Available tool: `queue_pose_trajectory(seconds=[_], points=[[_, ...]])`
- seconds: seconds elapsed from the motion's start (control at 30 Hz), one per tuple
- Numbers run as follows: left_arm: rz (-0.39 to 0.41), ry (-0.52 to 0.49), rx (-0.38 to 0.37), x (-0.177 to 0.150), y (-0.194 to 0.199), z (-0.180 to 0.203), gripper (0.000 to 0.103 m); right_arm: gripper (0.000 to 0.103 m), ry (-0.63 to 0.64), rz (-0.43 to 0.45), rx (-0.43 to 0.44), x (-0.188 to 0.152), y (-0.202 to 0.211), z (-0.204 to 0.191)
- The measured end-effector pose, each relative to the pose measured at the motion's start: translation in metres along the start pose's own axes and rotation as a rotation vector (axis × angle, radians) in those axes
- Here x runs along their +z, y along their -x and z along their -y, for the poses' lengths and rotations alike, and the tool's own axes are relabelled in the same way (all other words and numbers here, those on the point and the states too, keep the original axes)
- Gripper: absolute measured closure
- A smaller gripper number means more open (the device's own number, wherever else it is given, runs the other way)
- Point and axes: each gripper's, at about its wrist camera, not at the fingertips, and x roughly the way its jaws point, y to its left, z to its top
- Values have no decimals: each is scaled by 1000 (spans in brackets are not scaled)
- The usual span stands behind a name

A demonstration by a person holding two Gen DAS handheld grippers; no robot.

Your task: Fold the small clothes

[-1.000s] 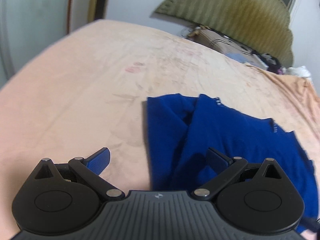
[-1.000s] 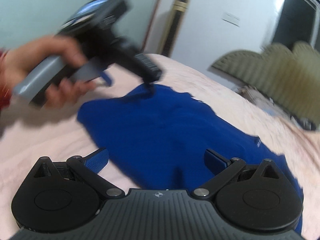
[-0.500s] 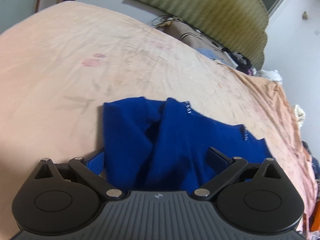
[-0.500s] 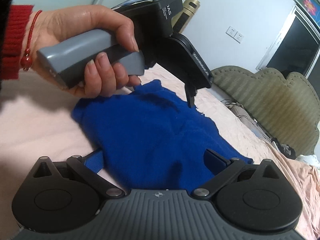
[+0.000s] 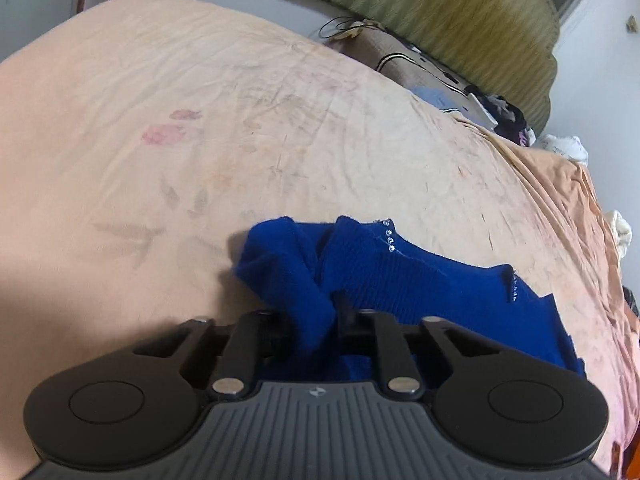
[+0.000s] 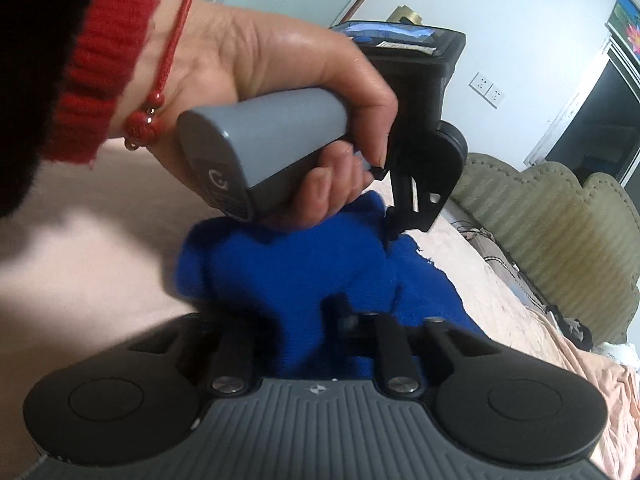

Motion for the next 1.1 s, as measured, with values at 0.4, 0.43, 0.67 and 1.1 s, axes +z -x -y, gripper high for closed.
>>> queue_pose_trajectory(seconds=[0.4,0.43,0.67,1.1], points=[[123,-156,173,-6,48,74,93,95,-160,125,3,-13,56,55],[131,-164,179,-6,51,80,93,96,-166,132,-5,-16,62,59],[191,-234,227,-10,63,136,93,97,-218,162,-67,-36,94,84],[241,-391,223,-31,44,236,93,98,-343,135,-180,-95,126,139]])
